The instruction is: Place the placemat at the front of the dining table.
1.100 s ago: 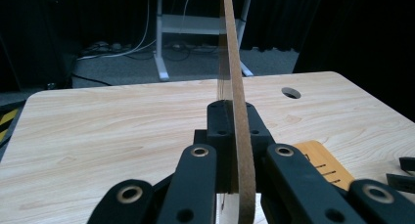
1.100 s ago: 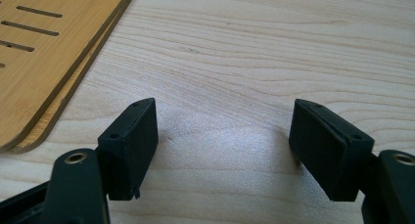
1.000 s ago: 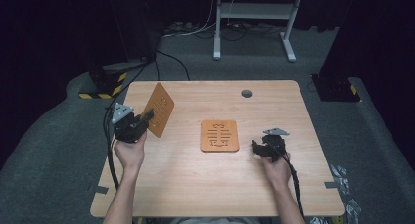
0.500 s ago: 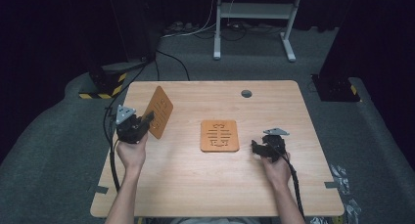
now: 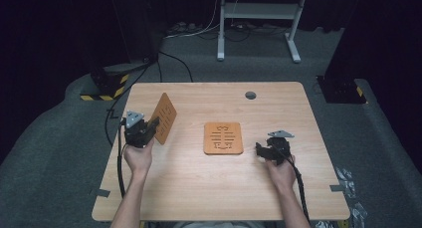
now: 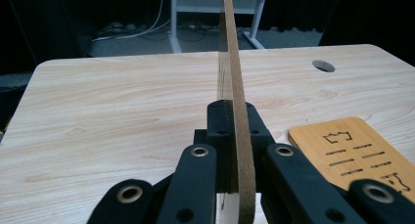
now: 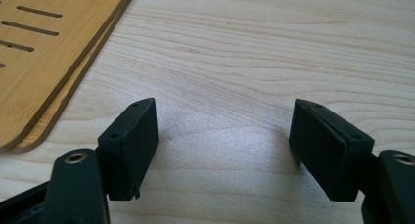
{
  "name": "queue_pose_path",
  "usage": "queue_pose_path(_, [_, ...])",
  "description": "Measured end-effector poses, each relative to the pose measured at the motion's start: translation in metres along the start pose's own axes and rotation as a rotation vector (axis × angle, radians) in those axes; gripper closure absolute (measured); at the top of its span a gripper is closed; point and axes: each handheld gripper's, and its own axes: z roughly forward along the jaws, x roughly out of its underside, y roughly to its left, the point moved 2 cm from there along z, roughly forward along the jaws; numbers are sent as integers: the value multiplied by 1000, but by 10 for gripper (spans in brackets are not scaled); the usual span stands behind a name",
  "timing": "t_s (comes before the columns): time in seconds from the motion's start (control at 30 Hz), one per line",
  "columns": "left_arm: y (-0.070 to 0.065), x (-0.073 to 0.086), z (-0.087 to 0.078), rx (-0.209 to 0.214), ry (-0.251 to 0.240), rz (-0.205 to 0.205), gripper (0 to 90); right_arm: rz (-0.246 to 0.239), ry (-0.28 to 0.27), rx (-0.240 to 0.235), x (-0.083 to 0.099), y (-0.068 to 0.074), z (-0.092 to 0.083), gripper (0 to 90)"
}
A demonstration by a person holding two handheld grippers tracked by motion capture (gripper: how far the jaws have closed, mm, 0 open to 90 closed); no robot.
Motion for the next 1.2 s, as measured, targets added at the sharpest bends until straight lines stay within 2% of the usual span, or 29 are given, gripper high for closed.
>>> queue_pose_path(0.07, [1,2,1,-7,5,9,862,0,0,0,0,0,0,264])
queue_pose_path(0.1, [1,3,2,-7,7,-4,861,0,0,0,0,0,0,265])
queue_pose_path(0.13, [2,3,3,-8,13,14,861,0,0,0,0,0,0,264])
queue_pose_path(0.2, [2,4,4,-12,17,17,861,0,0,0,0,0,0,265])
queue_pose_path(0.23, [1,5,6,-13,8,4,861,0,0,0,0,0,0,265])
queue_pose_path(0.27, [2,6,6,-13,17,16,861,0,0,0,0,0,0,265])
queue_pose_path(0.33, [2,7,7,-13,17,5,861,0,0,0,0,0,0,264])
queue_pose_path(0.37, [3,7,8,-14,19,16,861,0,0,0,0,0,0,265])
queue_pose_path(0.83, [2,18,26,-33,47,-5,861,0,0,0,0,0,0,264])
queue_pose_path(1.0, [2,19,28,-41,46,4,860,0,0,0,0,0,0,265])
queue_pose_path(1.2, [2,20,31,-44,47,-6,860,0,0,0,0,0,0,264])
